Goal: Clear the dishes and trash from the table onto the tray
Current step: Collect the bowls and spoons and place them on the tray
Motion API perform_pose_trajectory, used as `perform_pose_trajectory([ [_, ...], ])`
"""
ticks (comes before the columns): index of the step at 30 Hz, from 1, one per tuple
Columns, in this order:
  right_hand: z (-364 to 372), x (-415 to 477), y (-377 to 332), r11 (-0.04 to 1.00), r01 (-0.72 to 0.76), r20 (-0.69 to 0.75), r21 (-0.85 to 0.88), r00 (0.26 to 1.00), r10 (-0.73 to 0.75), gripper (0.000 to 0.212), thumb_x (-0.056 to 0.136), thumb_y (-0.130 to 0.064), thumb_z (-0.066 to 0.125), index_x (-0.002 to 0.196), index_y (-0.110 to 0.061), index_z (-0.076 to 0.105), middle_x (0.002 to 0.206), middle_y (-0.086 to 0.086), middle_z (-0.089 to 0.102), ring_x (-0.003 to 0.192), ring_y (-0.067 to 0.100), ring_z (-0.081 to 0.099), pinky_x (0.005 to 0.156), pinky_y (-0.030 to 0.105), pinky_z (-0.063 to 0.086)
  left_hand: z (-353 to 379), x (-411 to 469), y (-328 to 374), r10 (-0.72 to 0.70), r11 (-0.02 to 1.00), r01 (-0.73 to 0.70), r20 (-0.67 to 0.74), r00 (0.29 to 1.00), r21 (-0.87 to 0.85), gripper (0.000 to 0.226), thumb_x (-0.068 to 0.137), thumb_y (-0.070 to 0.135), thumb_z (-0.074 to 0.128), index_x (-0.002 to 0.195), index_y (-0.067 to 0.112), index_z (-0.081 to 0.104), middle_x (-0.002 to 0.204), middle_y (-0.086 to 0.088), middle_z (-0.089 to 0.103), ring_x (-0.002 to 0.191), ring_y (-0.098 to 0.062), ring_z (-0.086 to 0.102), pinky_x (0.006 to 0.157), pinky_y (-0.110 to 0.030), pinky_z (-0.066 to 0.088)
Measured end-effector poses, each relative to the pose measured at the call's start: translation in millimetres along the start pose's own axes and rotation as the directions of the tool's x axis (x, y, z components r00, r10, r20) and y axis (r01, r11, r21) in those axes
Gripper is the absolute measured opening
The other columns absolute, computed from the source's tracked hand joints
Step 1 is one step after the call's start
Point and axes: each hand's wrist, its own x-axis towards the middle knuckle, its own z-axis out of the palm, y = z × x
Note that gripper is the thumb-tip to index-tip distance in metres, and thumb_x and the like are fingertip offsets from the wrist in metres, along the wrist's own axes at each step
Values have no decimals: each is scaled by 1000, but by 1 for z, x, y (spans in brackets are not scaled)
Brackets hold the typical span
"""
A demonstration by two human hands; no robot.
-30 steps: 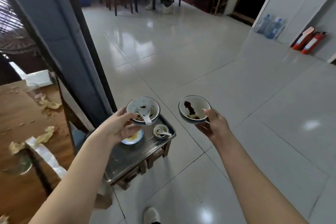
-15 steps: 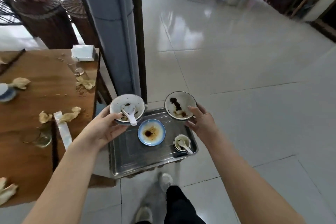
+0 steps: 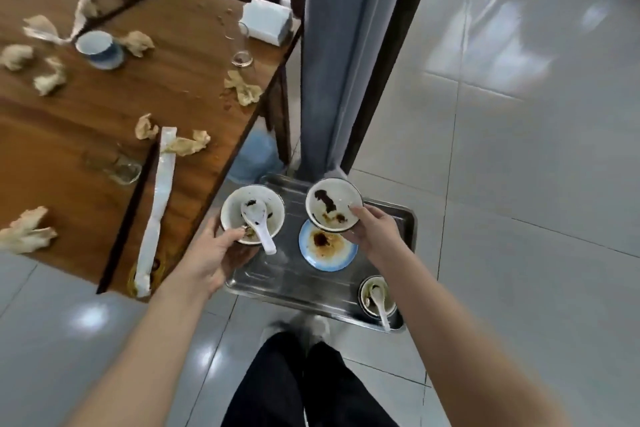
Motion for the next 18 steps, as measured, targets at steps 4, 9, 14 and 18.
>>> perform_pose_trajectory([
  [4,16,37,14,997,-46,46,-54,998,49,19,90,-13,64,107,-8,57,103,14,67,92,25,68,75,36,58,-16,29,-24,-26,999,26,-25,999,-22,47,92,-8,48,127,24,50,104,-11,65,87,-26,65,61,-33,60],
  [9,43,93,35,972,-42,71,-233,996,60,15,89,-15,66,104,-15,63,102,10,70,96,25,68,83,38,57,-33,71,-52,-85,996,85,-24,996,-20,48,90,-10,51,119,29,50,114,-11,61,93,-27,64,58,-31,59],
  [14,64,151,55,921,-16,83,-390,995,52,32,88,-20,68,119,-12,63,109,9,69,102,26,66,90,44,55,-45,120,-74,-105,994,103,-59,993,-40,54,90,-11,51,129,27,46,125,-10,58,110,-31,59,83,-43,54],
  [18,78,192,72,899,-2,80,-439,996,41,33,87,-20,69,117,-8,63,104,9,70,92,23,70,83,37,58,-56,163,-84,-109,993,105,-79,991,-50,56,90,-9,53,131,29,48,126,-9,56,111,-31,58,93,-50,50],
])
